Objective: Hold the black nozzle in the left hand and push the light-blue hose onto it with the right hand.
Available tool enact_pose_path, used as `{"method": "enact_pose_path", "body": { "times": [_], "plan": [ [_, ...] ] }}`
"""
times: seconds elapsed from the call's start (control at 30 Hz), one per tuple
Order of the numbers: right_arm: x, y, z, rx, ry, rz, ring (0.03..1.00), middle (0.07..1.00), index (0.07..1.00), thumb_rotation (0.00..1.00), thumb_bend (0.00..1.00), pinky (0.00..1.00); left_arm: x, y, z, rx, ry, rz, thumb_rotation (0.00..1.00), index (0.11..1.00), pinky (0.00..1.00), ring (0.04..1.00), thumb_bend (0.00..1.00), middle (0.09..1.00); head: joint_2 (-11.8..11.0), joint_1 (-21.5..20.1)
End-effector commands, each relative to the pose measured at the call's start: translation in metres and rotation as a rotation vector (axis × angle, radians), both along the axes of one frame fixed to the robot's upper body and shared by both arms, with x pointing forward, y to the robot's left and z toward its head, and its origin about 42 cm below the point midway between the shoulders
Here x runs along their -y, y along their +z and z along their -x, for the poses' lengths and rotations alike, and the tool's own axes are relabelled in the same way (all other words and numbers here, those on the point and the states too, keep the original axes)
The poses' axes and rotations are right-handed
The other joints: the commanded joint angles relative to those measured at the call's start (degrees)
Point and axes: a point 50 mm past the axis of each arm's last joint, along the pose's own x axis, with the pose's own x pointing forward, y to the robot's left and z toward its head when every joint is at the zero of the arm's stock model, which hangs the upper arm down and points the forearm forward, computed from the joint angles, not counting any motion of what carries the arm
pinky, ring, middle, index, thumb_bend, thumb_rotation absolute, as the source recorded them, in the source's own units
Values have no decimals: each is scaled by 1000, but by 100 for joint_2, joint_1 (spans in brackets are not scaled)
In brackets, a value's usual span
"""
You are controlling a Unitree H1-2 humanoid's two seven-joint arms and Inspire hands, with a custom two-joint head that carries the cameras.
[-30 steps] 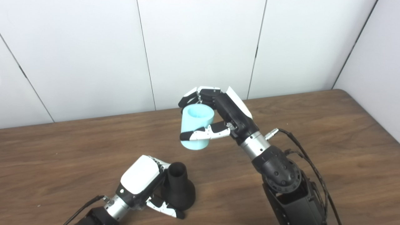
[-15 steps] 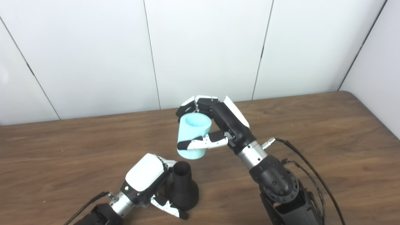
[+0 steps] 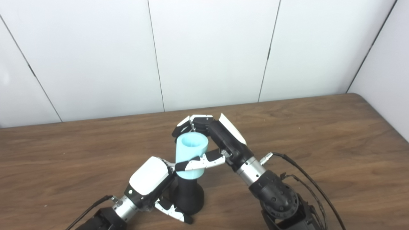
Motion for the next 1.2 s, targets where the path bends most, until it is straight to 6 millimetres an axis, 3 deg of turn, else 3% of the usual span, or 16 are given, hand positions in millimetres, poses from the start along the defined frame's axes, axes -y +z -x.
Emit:
{"method": "enact_pose_path", "body": {
  "times": [0.0, 0.6, 0.9, 0.97, 1.1, 1.17],
  "plan": [
    [-7, 14, 1, 85, 30, -19, 396, 504, 545, 0, 507, 333, 14, -60, 50, -192, -23, -19, 0, 483, 125, 186, 524, 472, 1, -3],
    [-14, 5, 6, 116, 75, 12, 393, 507, 546, 0, 506, 331, 14, -61, 53, -206, -21, -10, 0, 482, 110, 166, 524, 471, 49, 25],
    [-10, 7, 7, 289, 60, 110, 369, 504, 546, 0, 506, 260, 14, -62, 53, -220, -18, -15, 0, 482, 101, 155, 524, 471, 42, 24],
    [-9, 4, 7, 320, 58, 121, 437, 463, 521, 0, 515, 228, 15, -62, 53, -218, -17, -13, 0, 482, 97, 149, 524, 471, 42, 24],
    [-9, -3, 9, 366, 49, 130, 445, 462, 516, 0, 516, 228, 15, -62, 53, -222, -14, -11, 0, 482, 93, 145, 524, 471, 34, 44],
    [-9, -6, 9, 376, 41, 131, 388, 502, 537, 0, 508, 252, 15, -62, 53, -225, -13, -6, 0, 482, 96, 149, 524, 471, 37, 46]
  ]
}}
